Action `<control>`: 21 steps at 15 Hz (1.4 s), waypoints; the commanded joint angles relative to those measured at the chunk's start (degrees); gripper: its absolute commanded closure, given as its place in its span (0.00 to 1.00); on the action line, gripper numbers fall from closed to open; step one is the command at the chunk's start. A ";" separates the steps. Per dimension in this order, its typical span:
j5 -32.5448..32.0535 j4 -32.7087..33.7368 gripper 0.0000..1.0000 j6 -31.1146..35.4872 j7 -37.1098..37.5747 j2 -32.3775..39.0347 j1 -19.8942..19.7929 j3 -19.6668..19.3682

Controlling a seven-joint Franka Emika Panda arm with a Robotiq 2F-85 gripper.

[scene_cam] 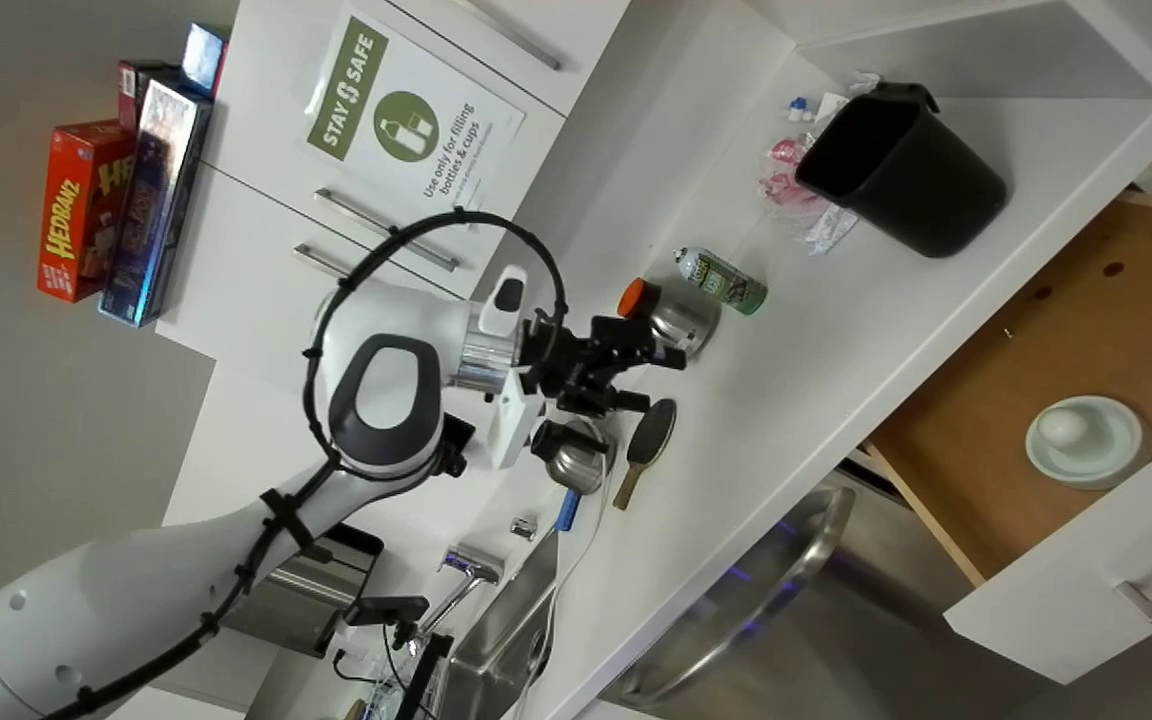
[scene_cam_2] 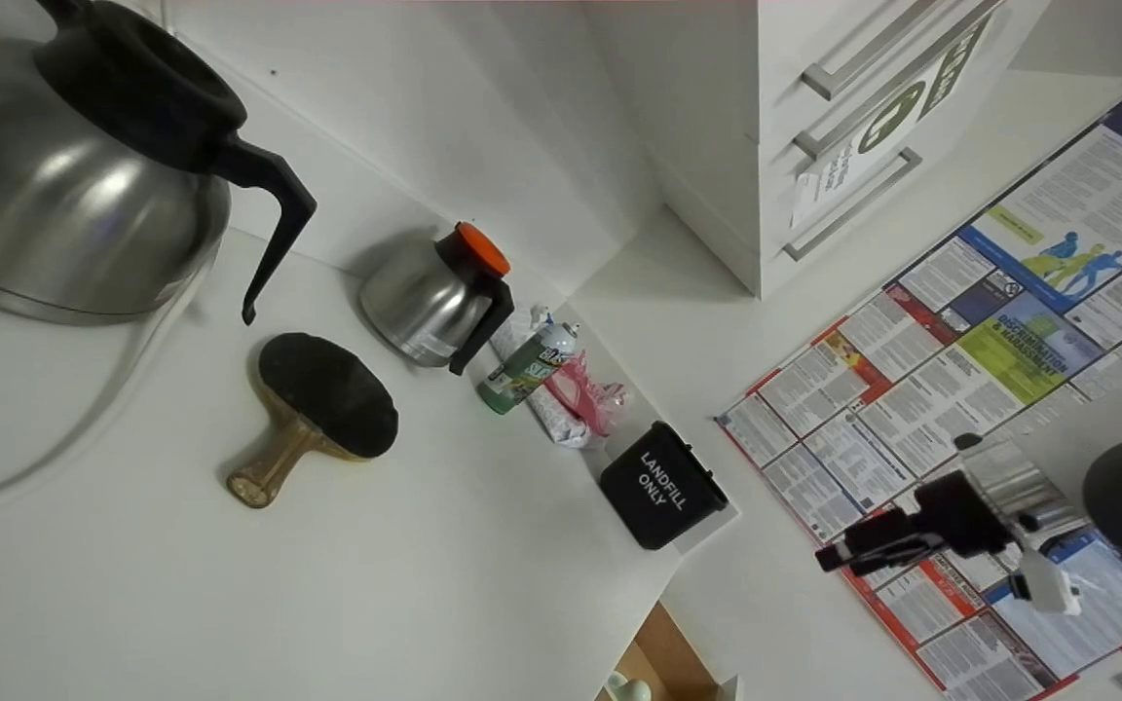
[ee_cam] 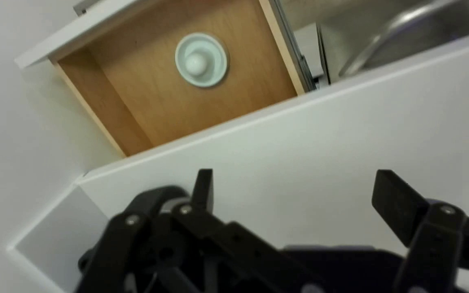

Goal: Open the right door of the second upper cabinet from the right

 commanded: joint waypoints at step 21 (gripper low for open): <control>31.43 12.77 0.00 9.31 -6.63 -5.75 12.36 -4.27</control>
